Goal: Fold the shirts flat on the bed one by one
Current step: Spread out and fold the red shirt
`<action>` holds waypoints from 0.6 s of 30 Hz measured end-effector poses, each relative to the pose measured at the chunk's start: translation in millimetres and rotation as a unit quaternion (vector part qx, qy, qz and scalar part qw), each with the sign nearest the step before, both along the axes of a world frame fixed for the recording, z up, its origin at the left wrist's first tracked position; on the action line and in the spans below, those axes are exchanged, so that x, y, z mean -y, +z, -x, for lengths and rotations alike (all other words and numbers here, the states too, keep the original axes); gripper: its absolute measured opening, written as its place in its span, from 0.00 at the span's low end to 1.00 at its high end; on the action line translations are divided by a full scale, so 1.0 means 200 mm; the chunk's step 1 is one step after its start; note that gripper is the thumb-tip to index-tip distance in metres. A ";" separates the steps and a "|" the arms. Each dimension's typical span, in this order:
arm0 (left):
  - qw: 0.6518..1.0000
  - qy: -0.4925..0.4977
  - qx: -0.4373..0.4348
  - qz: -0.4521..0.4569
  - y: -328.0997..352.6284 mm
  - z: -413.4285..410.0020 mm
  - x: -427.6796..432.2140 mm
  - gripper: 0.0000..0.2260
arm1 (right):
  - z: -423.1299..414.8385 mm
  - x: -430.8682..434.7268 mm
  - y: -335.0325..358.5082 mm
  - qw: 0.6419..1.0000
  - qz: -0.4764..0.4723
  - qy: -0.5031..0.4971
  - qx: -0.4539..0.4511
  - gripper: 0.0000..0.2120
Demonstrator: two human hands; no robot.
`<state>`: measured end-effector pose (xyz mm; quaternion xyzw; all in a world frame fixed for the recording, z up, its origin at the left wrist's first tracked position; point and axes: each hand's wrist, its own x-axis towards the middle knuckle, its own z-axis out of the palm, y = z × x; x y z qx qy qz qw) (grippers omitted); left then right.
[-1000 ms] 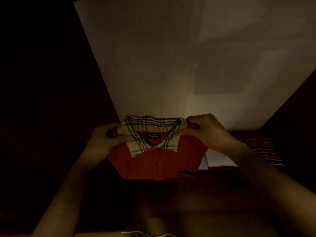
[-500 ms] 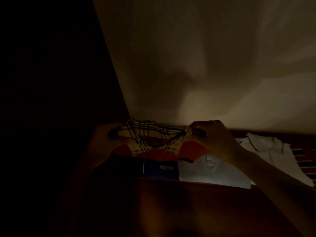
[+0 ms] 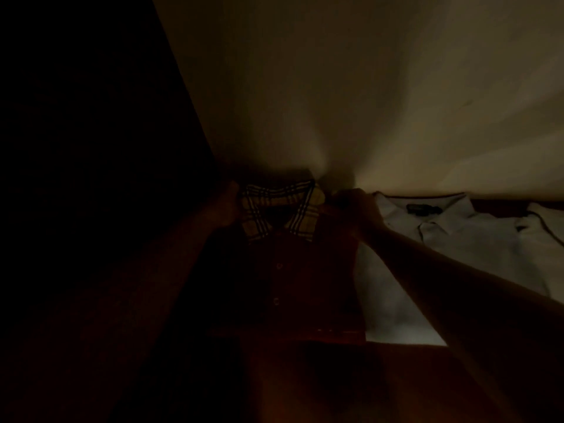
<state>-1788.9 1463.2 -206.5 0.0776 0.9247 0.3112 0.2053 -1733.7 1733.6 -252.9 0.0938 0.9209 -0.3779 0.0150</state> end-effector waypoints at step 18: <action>0.983 0.036 -0.159 -0.081 -0.47 -0.39 -0.15 0.29 | -0.36 0.31 -0.29 0.987 -0.150 0.045 0.025 0.30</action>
